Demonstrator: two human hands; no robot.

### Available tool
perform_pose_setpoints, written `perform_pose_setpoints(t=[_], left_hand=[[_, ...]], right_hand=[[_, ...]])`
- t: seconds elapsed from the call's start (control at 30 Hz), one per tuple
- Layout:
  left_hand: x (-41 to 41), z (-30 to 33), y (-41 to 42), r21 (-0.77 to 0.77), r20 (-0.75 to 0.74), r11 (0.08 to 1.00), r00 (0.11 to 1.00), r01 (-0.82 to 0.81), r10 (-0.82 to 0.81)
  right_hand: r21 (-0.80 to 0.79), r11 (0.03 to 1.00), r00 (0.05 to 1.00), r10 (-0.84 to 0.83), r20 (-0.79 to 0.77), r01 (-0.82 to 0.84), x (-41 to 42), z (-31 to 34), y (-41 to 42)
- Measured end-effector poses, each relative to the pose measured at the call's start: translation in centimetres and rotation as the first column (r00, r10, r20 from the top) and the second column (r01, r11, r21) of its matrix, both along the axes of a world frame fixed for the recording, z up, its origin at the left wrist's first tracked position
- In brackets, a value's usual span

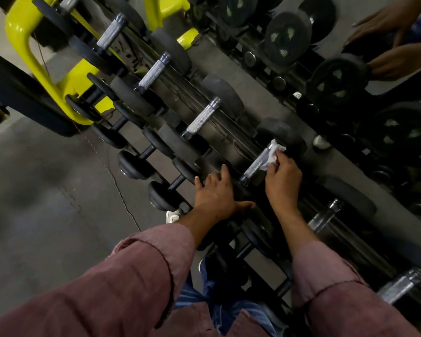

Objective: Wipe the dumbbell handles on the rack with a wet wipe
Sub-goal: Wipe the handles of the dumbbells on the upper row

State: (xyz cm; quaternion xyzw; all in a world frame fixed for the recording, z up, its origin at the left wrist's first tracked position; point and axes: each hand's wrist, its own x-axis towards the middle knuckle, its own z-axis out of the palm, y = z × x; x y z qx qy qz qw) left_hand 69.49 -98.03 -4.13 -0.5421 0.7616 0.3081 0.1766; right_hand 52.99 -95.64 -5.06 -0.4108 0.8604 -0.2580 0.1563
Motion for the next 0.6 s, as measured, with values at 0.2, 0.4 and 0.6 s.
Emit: perform_pose_setpoints(t=[0.2,0.4,0.6], left_hand=[[-0.1,0.0,-0.1,0.008,0.019,1.000,1.000,0.007,-0.007],[0.0,-0.1,0.0,-0.005,0.016,1.000,1.000,0.011,-0.011],[0.1,-0.1,0.1,-0.013,0.005,1.000,1.000,0.005,-0.004]], right_hand=[[0.004,0.939,0.834,-0.307,0.459,0.344,0.6,-1.4,-0.5],[0.198,0.873,0.250,-0.334,0.909,0.446,-1.1,-2.0,-1.9],[0.267,0.908,0.178,-0.335,0.925,0.322,-2.5,-1.8,-2.8]])
